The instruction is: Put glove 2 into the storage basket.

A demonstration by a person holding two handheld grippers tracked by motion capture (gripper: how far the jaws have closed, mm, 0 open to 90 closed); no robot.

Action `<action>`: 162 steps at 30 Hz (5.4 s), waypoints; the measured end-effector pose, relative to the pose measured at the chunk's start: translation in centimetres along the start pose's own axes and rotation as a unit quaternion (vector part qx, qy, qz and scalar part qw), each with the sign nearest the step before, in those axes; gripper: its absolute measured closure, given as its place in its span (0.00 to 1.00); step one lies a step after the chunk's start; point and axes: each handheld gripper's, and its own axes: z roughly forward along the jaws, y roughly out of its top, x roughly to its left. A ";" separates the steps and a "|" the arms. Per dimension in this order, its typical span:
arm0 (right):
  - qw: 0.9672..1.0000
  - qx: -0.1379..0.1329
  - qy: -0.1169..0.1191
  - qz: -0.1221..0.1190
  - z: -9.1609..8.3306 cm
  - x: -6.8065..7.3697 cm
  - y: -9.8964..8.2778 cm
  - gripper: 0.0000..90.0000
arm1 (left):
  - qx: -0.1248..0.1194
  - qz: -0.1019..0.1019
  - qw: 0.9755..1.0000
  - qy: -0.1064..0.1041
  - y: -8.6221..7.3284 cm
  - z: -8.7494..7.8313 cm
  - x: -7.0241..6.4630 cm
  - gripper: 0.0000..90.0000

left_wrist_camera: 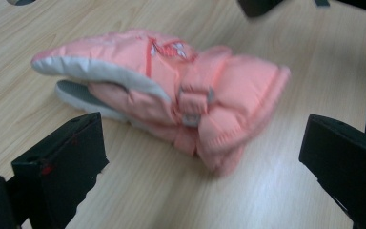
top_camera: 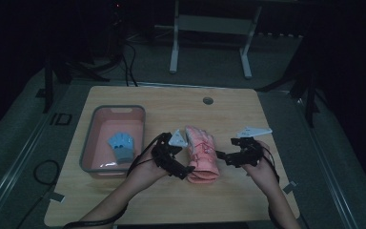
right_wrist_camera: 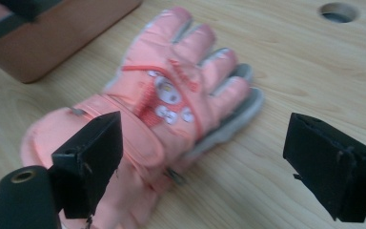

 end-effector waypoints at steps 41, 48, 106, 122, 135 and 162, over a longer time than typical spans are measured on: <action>0.982 0.090 0.079 0.147 8.1 -2.1 -2.4 0.75 | 0.038 -0.207 0.974 -0.087 -2.4 10.0 5.5 0.64; 0.986 0.073 0.066 0.133 7.1 -1.2 -1.7 0.85 | 0.040 -0.198 0.974 -0.098 -2.0 9.0 5.5 0.74; 0.991 -0.025 0.125 0.039 10.4 12.7 15.9 0.86 | 0.034 -0.186 0.982 0.012 -2.7 -14.7 13.2 0.74; 0.988 -0.010 0.138 0.061 19.0 17.3 15.1 0.85 | 0.076 -0.222 0.972 0.014 -9.5 -15.3 17.6 0.74; 0.987 0.066 0.126 0.074 21.9 17.0 12.2 0.84 | 0.105 -0.250 0.962 -0.017 -13.1 -11.3 18.2 0.73; 0.985 0.020 0.171 0.023 20.7 15.3 13.8 0.22 | 0.053 -0.276 0.958 0.064 -13.6 -10.9 18.4 0.35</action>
